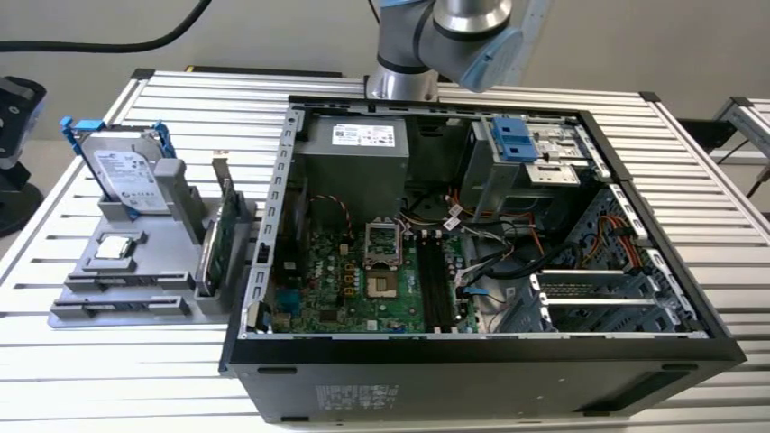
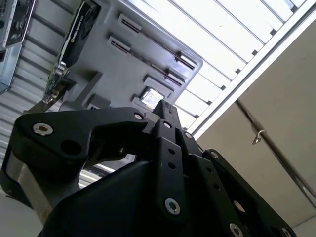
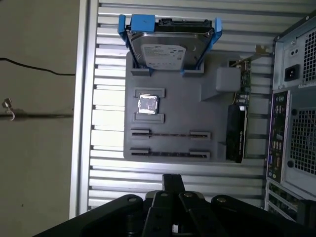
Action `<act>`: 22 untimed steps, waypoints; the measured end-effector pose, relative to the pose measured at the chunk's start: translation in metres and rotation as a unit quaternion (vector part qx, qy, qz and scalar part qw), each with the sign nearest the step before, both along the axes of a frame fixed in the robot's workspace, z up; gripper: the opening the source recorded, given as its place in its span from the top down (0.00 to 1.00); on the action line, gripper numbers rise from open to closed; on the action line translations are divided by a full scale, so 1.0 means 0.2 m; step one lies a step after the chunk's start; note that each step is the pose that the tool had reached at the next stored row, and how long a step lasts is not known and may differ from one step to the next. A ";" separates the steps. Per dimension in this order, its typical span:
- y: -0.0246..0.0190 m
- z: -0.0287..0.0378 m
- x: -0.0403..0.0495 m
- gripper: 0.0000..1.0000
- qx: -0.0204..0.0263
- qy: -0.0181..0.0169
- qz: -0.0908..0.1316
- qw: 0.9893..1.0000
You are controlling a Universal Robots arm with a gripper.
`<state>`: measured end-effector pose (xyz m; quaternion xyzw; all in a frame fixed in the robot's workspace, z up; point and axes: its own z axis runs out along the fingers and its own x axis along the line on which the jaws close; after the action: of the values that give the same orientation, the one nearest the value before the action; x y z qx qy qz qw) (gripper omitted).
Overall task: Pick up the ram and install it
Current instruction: 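Pick up the ram and move it above insertion slot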
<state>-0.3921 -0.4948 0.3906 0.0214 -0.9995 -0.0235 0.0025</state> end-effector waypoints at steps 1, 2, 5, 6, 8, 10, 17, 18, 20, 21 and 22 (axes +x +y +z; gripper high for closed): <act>-0.003 0.000 0.000 1.00 0.000 0.000 0.000 1.000; -0.005 0.000 0.000 1.00 0.000 0.000 0.000 1.000; -0.009 0.000 0.001 1.00 0.000 0.000 0.000 1.000; -0.009 0.000 0.001 1.00 0.000 0.000 0.000 1.000; -0.009 0.000 0.001 1.00 0.000 0.000 0.000 1.000; -0.010 0.000 0.001 1.00 0.000 0.000 0.000 1.000; -0.010 0.000 0.000 1.00 0.000 0.000 -0.003 1.000; -0.010 0.000 0.000 1.00 0.000 0.000 -0.009 1.000; -0.010 0.000 -0.001 1.00 0.000 0.000 -0.022 1.000; -0.010 -0.001 -0.002 1.00 0.000 0.000 -0.028 1.000; -0.010 0.000 -0.002 1.00 0.000 0.000 -0.034 0.999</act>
<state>-0.3925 -0.4967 0.3905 -0.0126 -0.9996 -0.0236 0.0017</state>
